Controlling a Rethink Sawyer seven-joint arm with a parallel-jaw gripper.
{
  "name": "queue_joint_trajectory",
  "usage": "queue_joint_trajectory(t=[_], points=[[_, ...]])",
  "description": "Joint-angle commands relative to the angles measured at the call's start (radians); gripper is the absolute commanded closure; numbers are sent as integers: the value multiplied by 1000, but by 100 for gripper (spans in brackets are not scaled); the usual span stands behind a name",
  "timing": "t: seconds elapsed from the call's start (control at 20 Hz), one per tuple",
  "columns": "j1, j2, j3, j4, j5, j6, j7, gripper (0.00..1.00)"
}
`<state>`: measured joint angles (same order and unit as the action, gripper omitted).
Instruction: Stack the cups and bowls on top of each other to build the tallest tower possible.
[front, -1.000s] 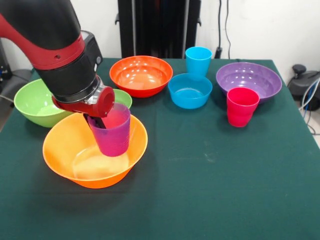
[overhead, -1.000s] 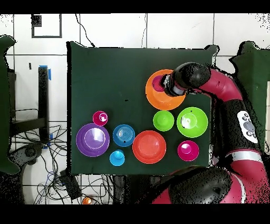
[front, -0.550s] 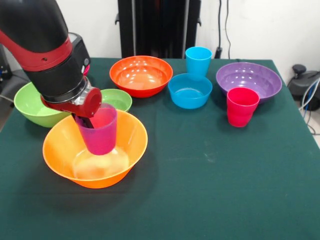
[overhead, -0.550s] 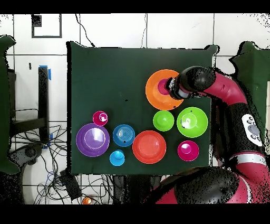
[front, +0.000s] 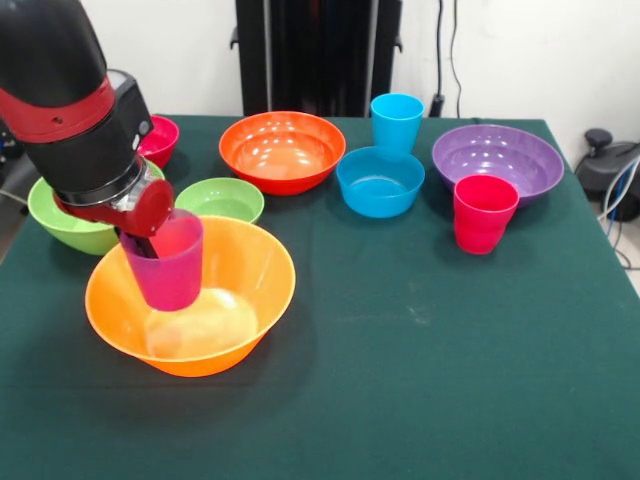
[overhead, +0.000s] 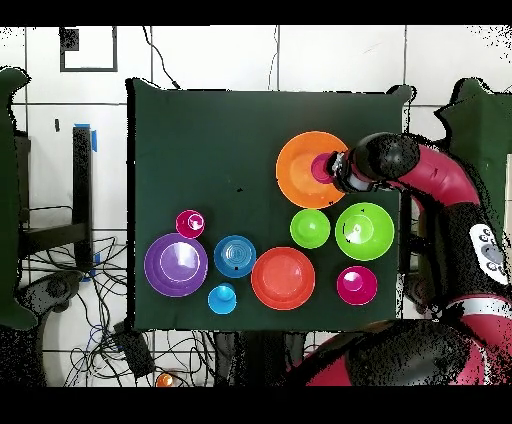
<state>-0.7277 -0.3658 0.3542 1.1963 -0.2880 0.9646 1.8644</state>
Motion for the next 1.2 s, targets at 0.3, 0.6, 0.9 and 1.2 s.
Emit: queue_joint_trajectory(t=[0.3,0.6,0.9,1.2], points=[[25,125,42,-94,-31,-122,-56,100],[55,175,37,-164,-25,-140,-27,100],[62,145,20,-118,-15,-104,-20,100],[55,119,24,-93,6,-43,-31,100]])
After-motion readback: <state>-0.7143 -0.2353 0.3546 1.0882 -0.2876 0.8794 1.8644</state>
